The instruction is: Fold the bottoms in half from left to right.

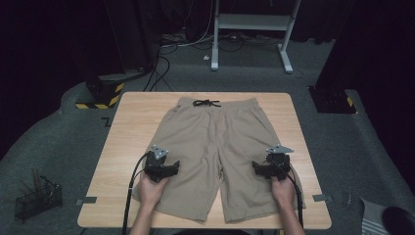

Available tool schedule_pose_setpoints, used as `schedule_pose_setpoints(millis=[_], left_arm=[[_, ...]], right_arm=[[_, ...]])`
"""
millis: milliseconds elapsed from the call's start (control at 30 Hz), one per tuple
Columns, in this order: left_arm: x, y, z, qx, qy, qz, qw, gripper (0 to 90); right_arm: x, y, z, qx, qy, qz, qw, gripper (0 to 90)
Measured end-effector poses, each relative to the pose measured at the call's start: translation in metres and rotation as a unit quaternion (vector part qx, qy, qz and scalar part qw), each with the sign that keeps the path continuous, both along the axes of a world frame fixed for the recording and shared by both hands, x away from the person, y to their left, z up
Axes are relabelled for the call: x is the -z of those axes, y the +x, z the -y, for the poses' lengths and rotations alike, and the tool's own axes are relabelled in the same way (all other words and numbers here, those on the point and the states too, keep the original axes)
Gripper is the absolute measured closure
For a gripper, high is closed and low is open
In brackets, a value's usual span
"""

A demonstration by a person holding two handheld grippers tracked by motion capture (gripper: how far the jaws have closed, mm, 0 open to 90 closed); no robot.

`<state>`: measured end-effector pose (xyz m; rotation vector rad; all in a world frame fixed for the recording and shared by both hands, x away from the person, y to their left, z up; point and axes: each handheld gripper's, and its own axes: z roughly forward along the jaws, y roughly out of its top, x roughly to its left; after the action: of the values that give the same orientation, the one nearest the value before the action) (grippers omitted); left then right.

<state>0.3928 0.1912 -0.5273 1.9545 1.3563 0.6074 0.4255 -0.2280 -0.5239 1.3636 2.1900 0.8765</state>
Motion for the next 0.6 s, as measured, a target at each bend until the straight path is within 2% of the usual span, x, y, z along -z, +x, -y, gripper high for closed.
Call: schedule_pose_setpoints(millis=[300, 467, 600], left_arm=[[-0.0001, 0.0002, 0.0003, 0.0, 0.001, 0.0, 1.0, 24.7], [-0.0001, -0.0012, 0.0015, -0.003, 0.002, 0.0, 1.0, 24.5], [0.0, -0.0018, 0.002, -0.003, 0.002, 0.0, 1.0, 24.6]], right_arm=[[-0.0001, 0.0002, 0.0, 0.0, 0.0, -0.001, 1.0, 9.5], [0.0, -0.0032, -0.0009, 0.015, 0.001, 0.0, 0.9999, 9.4], [0.0, -0.0046, -0.0007, 0.017, 0.002, -0.001, 0.9999, 9.4]])
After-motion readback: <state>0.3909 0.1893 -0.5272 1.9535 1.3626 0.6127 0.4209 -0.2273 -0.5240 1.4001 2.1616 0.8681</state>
